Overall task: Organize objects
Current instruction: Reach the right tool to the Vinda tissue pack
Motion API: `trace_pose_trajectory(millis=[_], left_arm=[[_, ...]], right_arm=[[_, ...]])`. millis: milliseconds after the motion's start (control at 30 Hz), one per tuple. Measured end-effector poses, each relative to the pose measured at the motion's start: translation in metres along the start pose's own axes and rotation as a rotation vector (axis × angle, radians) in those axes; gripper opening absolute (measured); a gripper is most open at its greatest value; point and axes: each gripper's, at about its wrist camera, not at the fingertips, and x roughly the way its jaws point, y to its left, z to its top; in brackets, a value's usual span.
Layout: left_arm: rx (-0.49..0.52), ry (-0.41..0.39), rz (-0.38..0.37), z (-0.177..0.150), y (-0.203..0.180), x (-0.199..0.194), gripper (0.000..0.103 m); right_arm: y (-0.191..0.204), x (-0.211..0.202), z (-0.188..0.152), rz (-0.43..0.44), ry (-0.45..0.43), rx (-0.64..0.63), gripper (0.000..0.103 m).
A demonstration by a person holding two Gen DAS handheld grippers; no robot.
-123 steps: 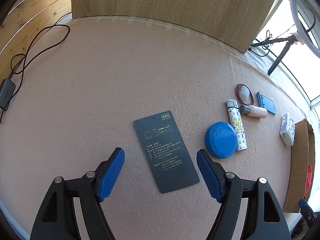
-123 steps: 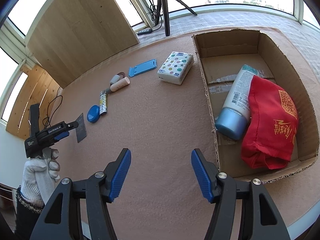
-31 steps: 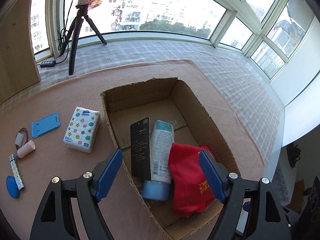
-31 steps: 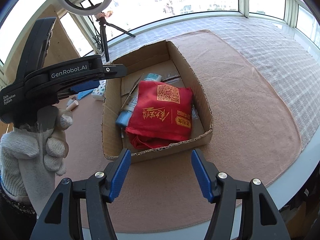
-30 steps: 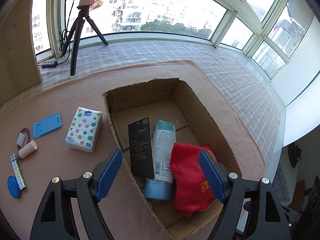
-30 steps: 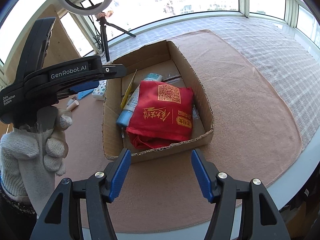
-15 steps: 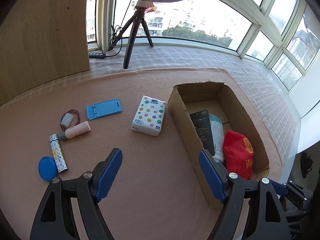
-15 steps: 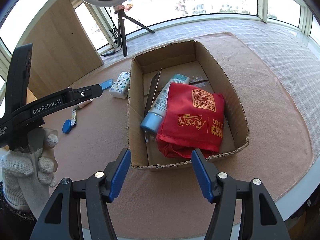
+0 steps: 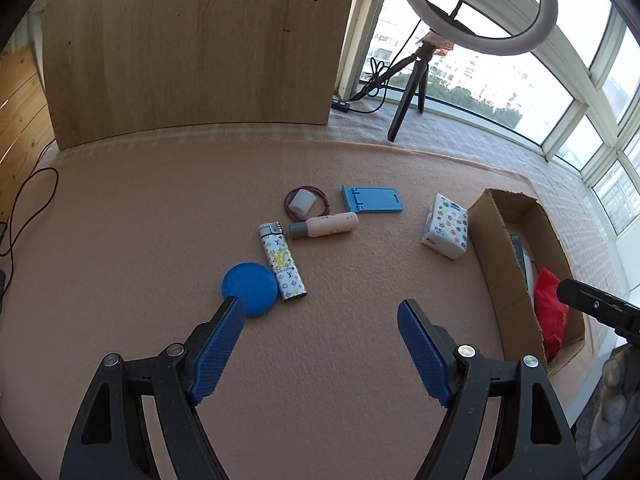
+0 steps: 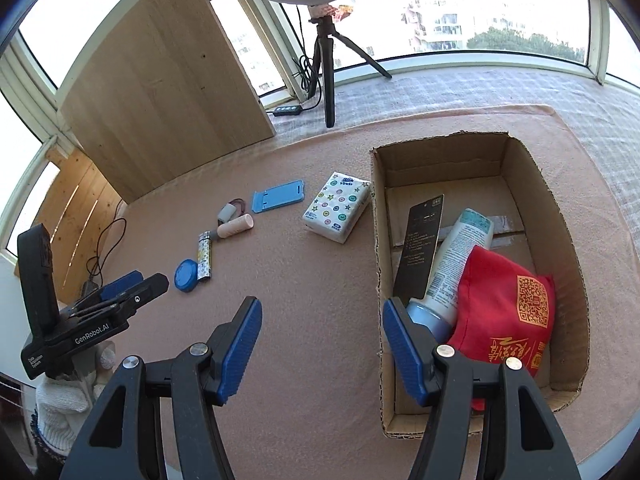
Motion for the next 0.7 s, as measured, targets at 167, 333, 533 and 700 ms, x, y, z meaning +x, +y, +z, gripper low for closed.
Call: trace_pose_trajectory(millis=[167,333,533,700], left_arm=[[-0.042,-0.014,0.025,-0.006,0.033,-0.011,0.082],[-0.071,-0.013,0.040,-0.013,0.054,-0.018,0.082],[-0.099,-0.004,0.052,-0.022,0.071,-0.021,0.082],[-0.116,0.004,0.060,-0.029,0.080,-0.024,0.082]], right_arm=[[0.016,0.021,0.031,-0.004,0.012,-0.038,0.059],[0.023,0.047,0.060,-0.016,0.032,-0.052,0.059],[0.019,0.084,0.093,-0.045,0.074,-0.031,0.059],[0.016,0.117,0.114,-0.074,0.119,-0.008,0.059]])
